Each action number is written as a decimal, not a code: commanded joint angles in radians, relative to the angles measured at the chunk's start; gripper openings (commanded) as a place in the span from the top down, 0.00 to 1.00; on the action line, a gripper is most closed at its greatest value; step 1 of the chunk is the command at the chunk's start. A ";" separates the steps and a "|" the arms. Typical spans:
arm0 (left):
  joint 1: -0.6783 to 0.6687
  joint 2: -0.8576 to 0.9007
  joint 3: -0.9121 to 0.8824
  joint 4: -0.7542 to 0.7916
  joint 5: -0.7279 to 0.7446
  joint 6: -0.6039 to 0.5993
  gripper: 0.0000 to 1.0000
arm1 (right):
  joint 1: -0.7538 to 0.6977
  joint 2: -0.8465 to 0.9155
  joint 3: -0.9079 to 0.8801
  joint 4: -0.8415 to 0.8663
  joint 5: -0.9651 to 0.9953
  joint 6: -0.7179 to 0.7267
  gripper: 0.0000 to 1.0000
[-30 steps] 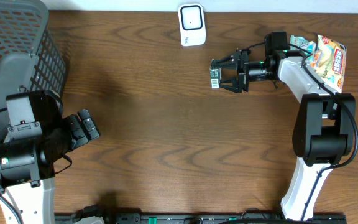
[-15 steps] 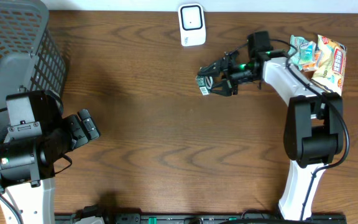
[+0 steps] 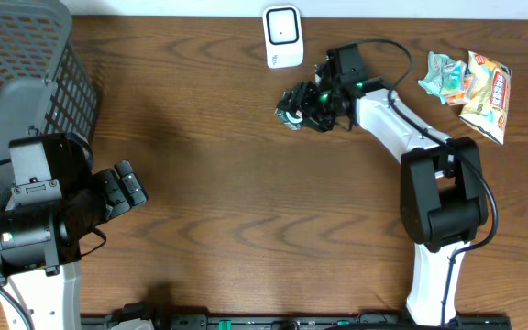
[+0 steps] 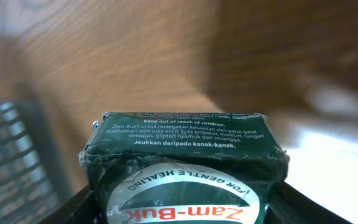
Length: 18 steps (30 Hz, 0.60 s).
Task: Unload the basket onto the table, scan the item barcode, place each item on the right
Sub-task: 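Carry the Zam-Buk tin left and up toward the white scanner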
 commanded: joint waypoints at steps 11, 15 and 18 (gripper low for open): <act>0.005 0.000 -0.002 0.000 -0.016 -0.010 0.02 | 0.122 -0.012 0.242 0.136 0.706 -0.275 0.39; 0.005 0.000 -0.002 0.000 -0.016 -0.010 0.02 | 0.130 0.004 0.242 0.264 0.818 -0.287 0.39; 0.005 0.000 -0.002 0.000 -0.016 -0.010 0.02 | 0.129 0.033 0.242 0.382 0.818 -0.333 0.35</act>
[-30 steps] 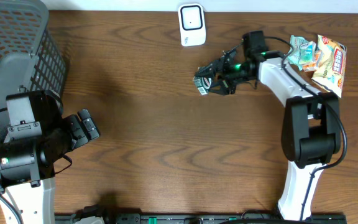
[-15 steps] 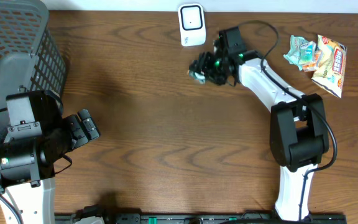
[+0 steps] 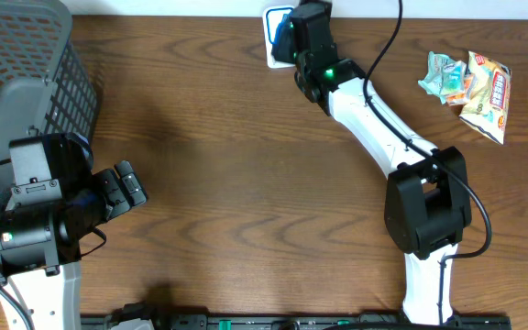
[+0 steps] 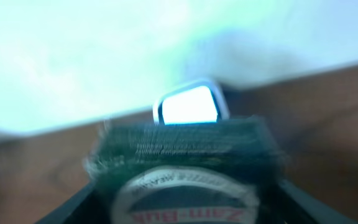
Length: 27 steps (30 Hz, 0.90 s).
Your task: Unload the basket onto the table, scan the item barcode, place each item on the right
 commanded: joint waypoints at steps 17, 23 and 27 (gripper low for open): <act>0.005 0.000 -0.002 -0.001 -0.016 -0.009 0.02 | -0.001 0.119 0.071 0.069 0.011 -0.062 0.27; 0.005 0.000 -0.002 -0.001 -0.016 -0.009 0.02 | 0.000 0.118 0.085 -0.160 -0.061 -0.018 0.21; 0.005 0.000 -0.002 -0.001 -0.016 -0.009 0.02 | -0.001 0.119 0.085 -0.313 -0.170 -0.066 0.14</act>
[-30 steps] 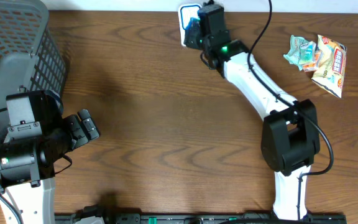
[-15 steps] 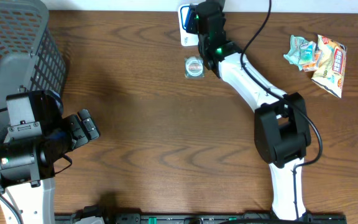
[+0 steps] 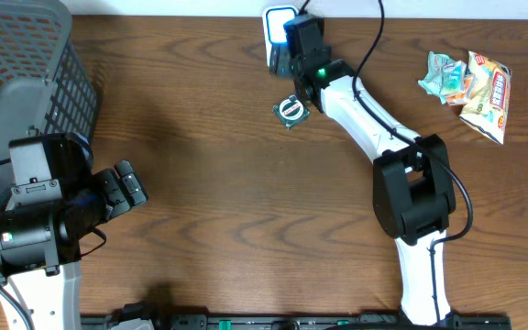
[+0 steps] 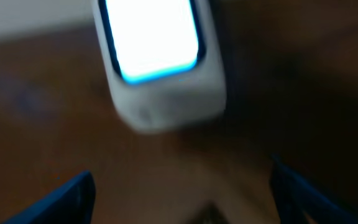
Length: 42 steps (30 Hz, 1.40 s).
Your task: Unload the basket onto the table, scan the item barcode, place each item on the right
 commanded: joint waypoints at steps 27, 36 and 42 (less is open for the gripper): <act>0.005 0.000 -0.002 0.000 -0.016 -0.010 0.02 | 0.012 0.183 -0.021 -0.275 -0.181 -0.276 0.18; 0.005 0.000 -0.002 0.000 -0.016 -0.010 0.02 | 0.013 0.161 -0.013 -0.320 -0.183 -0.227 0.45; 0.005 0.000 -0.002 0.000 -0.016 -0.010 0.02 | 0.000 0.071 0.011 -0.356 -0.238 -0.142 0.46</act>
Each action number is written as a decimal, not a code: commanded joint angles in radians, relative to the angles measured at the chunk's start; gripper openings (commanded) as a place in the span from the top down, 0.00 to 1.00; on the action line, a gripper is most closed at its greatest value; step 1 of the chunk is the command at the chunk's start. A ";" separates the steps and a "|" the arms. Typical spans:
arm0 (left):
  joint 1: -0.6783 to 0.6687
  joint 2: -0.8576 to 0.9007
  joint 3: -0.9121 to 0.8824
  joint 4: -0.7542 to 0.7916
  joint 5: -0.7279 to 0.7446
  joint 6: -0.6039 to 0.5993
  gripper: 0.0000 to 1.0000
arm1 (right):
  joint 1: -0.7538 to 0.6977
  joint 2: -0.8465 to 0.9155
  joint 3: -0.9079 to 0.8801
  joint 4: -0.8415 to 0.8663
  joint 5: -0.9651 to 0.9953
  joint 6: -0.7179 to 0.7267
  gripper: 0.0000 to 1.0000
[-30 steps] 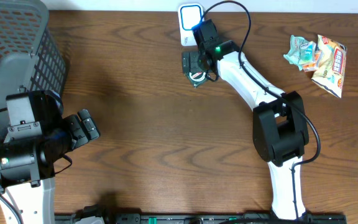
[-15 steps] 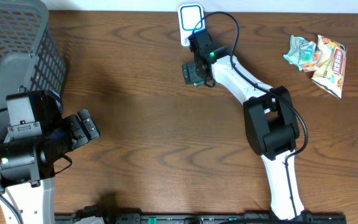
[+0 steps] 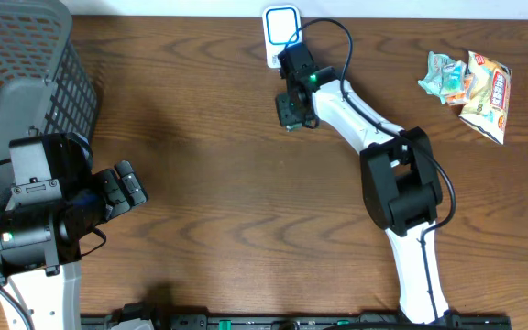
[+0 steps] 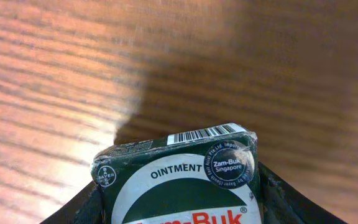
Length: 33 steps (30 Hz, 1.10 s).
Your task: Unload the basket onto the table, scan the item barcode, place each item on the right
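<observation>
A dark green Zam-Buk ointment box (image 4: 179, 180) sits between my right gripper's (image 4: 179, 208) fingers (image 4: 73, 208), which press against its two sides. Its barcode (image 4: 207, 132) shows on the far top edge. In the overhead view my right gripper (image 3: 291, 108) holds the box (image 3: 288, 114) low over the table, just in front of the white scanner (image 3: 282, 32) with its lit blue window. My left gripper (image 3: 128, 186) hangs at the left, far from both; its jaws are too small to read.
A grey mesh basket (image 3: 26, 82) stands at the back left. Several snack packets (image 3: 470, 82) lie at the back right. The wooden table (image 3: 246, 220) lies bare in the middle.
The box lay loose on the table below the scanner, with my right gripper open and empty at the scanner. Now the gripper is down at the box and shut on it.
My right gripper held the box to the right of the scanner, then up against the scanner's window. After that the box lay on the table and the gripper was empty. Now it holds the box again, barcode end pointing forward. The left arm stayed still.
</observation>
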 commanded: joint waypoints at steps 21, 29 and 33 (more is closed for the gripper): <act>0.005 0.000 -0.002 0.000 -0.016 -0.010 0.02 | -0.184 -0.078 0.112 0.407 -0.657 0.773 0.51; 0.005 0.000 -0.002 0.000 -0.016 -0.010 0.02 | -0.188 -0.032 0.112 0.658 -0.765 1.221 0.47; 0.005 0.000 -0.002 0.000 -0.016 -0.009 0.02 | -0.187 0.011 0.112 0.784 -0.830 1.468 0.46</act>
